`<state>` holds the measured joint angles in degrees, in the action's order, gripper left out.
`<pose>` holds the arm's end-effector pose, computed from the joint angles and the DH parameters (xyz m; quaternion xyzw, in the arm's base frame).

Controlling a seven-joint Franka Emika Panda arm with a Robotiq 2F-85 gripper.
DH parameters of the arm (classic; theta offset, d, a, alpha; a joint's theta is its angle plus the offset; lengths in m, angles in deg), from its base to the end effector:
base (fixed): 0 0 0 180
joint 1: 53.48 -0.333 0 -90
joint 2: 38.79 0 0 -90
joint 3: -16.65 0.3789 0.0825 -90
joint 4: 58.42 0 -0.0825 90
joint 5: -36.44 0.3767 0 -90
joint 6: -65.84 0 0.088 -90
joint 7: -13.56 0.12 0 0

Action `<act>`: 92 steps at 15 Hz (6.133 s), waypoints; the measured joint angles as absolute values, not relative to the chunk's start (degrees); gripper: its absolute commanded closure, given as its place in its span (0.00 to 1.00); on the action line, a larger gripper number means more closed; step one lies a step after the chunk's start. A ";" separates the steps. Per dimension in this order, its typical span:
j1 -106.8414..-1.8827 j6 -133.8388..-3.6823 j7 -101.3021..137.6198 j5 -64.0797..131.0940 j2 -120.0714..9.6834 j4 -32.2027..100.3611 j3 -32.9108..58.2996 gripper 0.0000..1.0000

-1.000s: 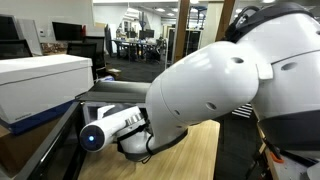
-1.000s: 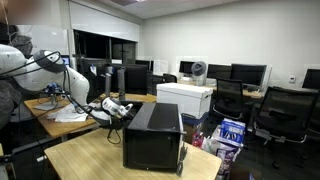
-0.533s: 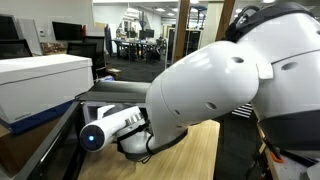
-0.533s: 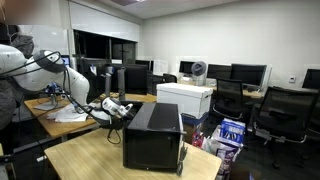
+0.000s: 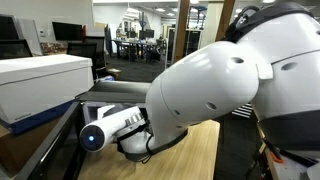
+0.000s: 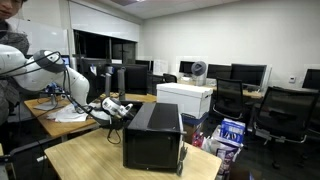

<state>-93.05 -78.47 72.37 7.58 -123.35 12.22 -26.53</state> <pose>0.7541 0.1352 -0.0072 0.8681 -0.0124 0.2430 0.4327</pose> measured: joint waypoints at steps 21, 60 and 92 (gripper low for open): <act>-93.05 -78.47 72.37 7.58 -123.35 12.22 -26.53 0.00; -86.06 -68.09 93.32 -22.28 -123.33 9.39 -17.45 0.26; -92.32 -67.08 99.89 -29.96 -116.86 17.74 -13.03 0.95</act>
<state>-92.32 -67.08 99.89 -29.96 -116.86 17.74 -13.03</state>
